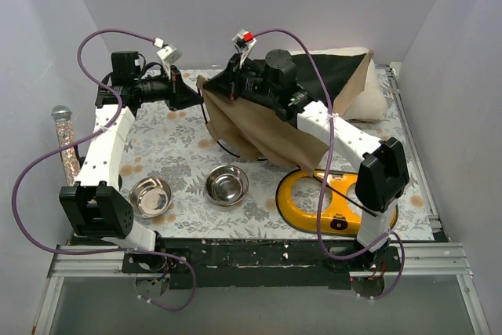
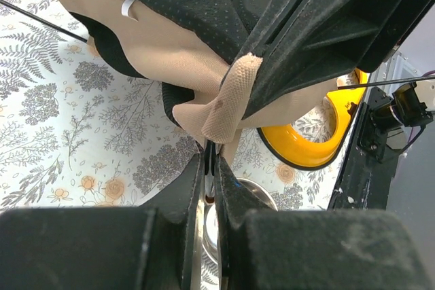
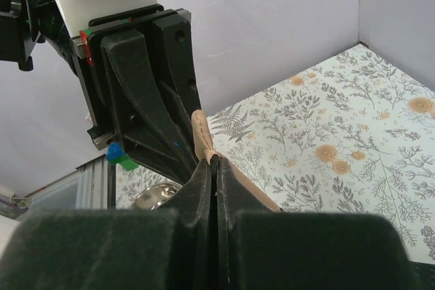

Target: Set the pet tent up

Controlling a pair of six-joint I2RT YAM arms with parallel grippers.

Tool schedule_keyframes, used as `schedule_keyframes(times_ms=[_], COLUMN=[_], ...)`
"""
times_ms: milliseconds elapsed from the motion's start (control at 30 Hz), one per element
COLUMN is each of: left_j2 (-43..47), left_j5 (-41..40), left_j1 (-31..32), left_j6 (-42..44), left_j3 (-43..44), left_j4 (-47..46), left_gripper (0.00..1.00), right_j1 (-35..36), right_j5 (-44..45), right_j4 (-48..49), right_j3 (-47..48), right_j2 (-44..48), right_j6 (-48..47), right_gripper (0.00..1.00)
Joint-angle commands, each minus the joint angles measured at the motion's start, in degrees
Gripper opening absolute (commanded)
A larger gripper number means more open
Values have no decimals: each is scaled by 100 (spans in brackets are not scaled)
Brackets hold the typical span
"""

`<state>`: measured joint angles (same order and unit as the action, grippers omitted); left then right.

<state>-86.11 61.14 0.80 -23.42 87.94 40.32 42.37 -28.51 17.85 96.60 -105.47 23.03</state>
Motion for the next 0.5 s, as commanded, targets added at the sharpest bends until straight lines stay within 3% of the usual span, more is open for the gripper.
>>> schedule_keyframes(times_ms=[0, 467], left_j2=[-64, 50], left_j5=[99, -173], left_j1=[157, 597], left_j6=[22, 769], left_j3=[109, 100], left_j4=[310, 847], left_gripper=[0, 0], right_j1=[105, 105], right_j5=[-374, -462], right_j4=[721, 27], right_j3=[52, 377], right_j2=[545, 413], right_j6=[-114, -369], right_gripper=[1, 1])
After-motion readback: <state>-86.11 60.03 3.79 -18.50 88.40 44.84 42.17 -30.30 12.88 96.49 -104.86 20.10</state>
